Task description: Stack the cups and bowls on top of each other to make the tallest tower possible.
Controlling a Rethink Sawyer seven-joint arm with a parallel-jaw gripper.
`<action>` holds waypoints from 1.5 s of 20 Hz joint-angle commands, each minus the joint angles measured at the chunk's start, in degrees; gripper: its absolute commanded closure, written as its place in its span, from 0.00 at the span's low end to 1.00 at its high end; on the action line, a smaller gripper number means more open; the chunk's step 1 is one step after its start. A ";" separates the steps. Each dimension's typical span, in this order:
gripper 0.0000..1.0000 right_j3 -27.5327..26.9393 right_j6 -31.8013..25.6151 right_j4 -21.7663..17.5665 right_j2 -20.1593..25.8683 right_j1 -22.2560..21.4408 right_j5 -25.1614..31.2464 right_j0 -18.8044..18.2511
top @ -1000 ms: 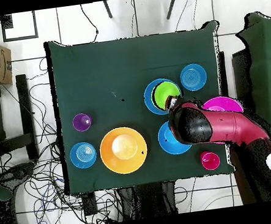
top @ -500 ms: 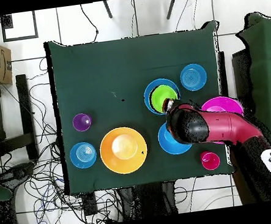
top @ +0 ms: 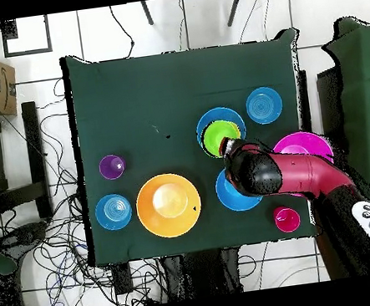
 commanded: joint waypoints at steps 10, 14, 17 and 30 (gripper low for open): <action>1.00 -1.18 -3.80 -2.94 5.40 -0.17 2.18 -1.58; 1.00 -1.59 -4.02 -3.18 5.78 0.28 2.23 -1.99; 1.00 -1.59 -4.08 -3.28 6.06 0.37 2.24 -2.31; 1.00 -2.30 -3.75 -3.87 5.93 1.10 1.91 -2.10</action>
